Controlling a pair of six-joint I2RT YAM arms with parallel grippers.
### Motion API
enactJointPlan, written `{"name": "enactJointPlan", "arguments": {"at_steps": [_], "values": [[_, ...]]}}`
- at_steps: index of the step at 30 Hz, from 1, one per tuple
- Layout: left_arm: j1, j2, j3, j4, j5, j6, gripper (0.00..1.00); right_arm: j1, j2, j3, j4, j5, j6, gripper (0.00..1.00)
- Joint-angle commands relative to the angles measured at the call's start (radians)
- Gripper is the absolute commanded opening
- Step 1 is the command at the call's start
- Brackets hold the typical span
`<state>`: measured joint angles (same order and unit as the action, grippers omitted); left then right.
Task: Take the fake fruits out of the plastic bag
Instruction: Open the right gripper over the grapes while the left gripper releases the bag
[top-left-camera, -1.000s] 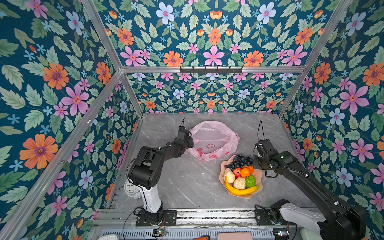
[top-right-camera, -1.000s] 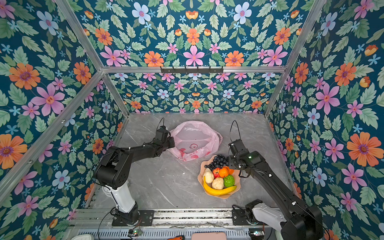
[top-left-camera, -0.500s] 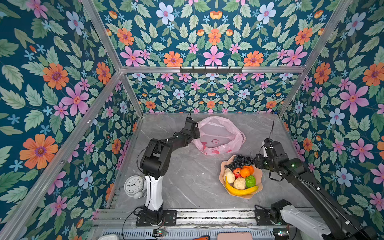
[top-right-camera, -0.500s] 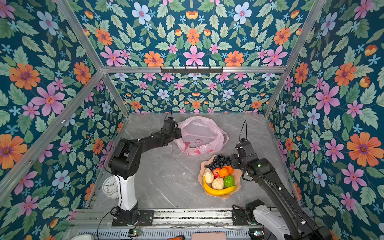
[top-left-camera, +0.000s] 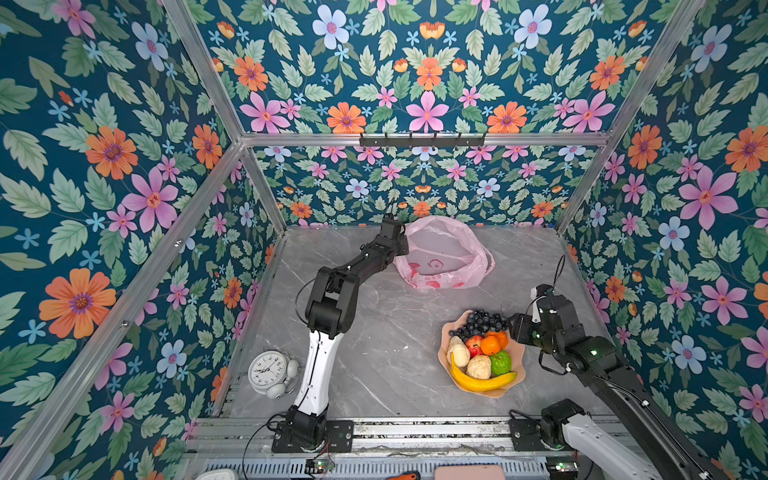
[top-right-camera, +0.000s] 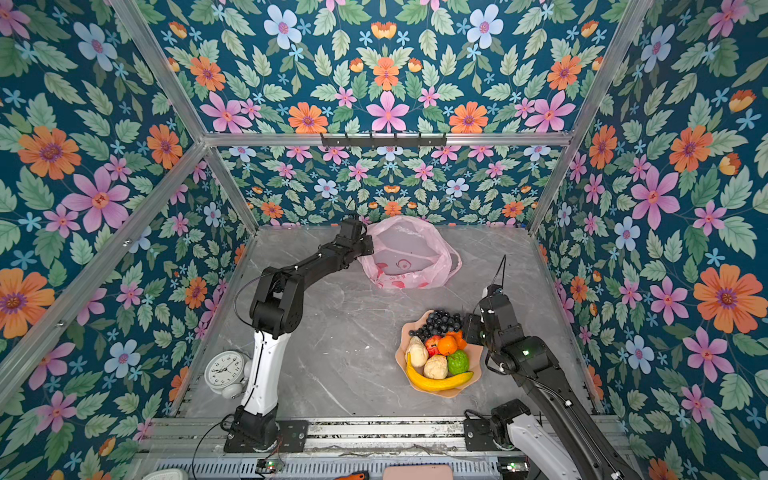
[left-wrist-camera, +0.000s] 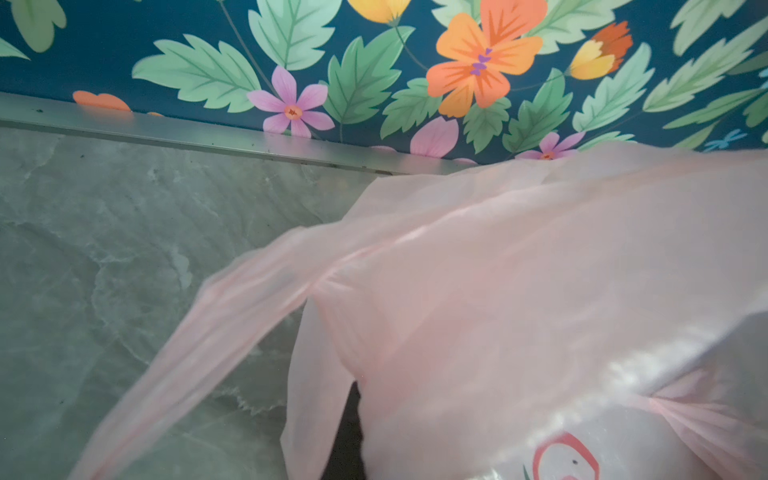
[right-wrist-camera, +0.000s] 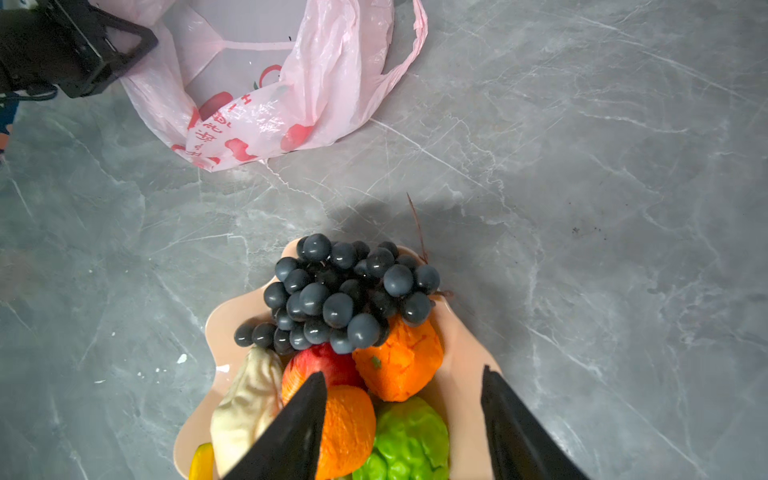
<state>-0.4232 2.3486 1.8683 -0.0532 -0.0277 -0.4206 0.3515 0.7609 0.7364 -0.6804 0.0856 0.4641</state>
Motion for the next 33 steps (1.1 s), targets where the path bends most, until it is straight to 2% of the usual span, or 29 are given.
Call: {"name": "enactJointPlan", "arguments": {"at_steps": [1, 2, 6, 11, 15, 20, 25, 29, 33], "values": [[0.006, 0.040, 0.083, -0.049, -0.036, -0.051, 0.00, 0.001, -0.004, 0.001, 0.021, 0.003, 0.021, 0.66], [0.006, 0.054, 0.111, -0.061, -0.038, -0.060, 0.01, 0.001, -0.001, -0.001, 0.020, 0.002, 0.023, 0.67], [0.004, 0.098, 0.210, -0.114, 0.012, -0.061, 0.27, 0.001, 0.001, -0.022, 0.032, -0.006, 0.033, 0.68], [0.001, 0.086, 0.238, -0.182, 0.063, -0.030, 0.47, 0.001, -0.036, -0.070, 0.083, -0.001, 0.034, 0.70], [0.000, 0.038, 0.219, -0.243, 0.076, -0.008, 0.56, 0.000, -0.051, -0.090, 0.102, 0.005, 0.027, 0.73], [0.000, -0.047, 0.142, -0.286, 0.089, -0.012, 0.64, 0.001, -0.051, -0.104, 0.117, 0.005, 0.016, 0.74], [-0.005, -0.130, 0.068, -0.319, 0.104, -0.026, 0.66, 0.001, -0.062, -0.118, 0.143, 0.003, 0.011, 0.75], [-0.026, -0.277, -0.103, -0.288, 0.095, -0.022, 0.66, 0.001, -0.071, -0.125, 0.148, 0.019, 0.000, 0.76], [-0.093, -0.469, -0.319, -0.244, 0.077, -0.001, 0.66, 0.001, -0.073, -0.135, 0.151, 0.052, -0.024, 0.77]]}}
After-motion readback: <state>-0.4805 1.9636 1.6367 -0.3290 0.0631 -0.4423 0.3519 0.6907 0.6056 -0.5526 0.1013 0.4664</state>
